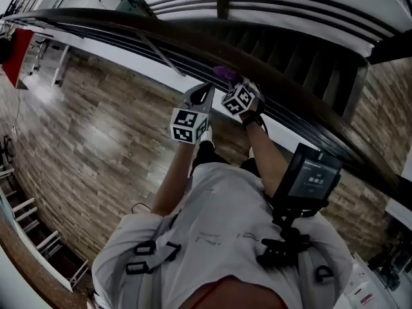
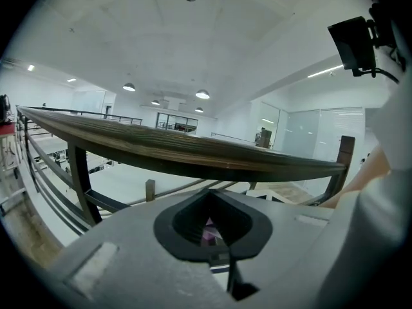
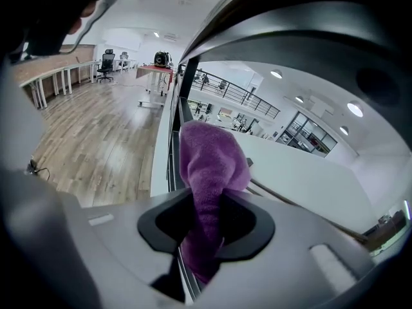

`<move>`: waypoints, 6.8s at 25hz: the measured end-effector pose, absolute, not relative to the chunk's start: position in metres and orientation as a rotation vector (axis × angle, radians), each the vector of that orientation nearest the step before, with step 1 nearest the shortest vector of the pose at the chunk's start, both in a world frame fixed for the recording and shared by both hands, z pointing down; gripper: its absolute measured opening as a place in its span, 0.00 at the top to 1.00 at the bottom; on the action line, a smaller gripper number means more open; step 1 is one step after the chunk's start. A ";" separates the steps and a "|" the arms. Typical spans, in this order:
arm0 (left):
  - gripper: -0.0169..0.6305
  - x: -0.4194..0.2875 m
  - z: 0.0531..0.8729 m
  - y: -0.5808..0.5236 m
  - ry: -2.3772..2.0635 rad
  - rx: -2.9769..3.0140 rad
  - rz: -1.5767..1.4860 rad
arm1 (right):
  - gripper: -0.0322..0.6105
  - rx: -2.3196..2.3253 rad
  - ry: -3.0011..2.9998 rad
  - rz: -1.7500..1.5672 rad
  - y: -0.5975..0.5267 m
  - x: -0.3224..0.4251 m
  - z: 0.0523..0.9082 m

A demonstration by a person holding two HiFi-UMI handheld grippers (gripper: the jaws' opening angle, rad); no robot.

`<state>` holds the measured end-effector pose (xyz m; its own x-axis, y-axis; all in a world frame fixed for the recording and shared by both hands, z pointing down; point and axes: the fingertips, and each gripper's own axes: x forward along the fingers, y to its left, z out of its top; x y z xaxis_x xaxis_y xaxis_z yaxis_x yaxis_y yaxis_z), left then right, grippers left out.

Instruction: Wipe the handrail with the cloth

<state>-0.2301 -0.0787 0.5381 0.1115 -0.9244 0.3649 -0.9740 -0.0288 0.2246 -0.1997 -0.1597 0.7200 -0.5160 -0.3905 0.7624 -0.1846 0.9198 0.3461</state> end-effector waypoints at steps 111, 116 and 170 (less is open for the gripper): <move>0.98 -0.289 0.636 0.003 -1.914 1.657 0.127 | 0.79 0.130 -2.177 -0.240 -0.095 -0.242 0.800; 0.98 -0.354 0.662 0.008 -1.904 1.626 0.117 | 0.79 0.117 -2.155 -0.368 -0.097 -0.335 0.827; 0.98 -0.274 0.702 -0.033 -1.622 1.784 0.217 | 0.79 0.392 -2.002 -0.247 -0.147 -0.257 0.889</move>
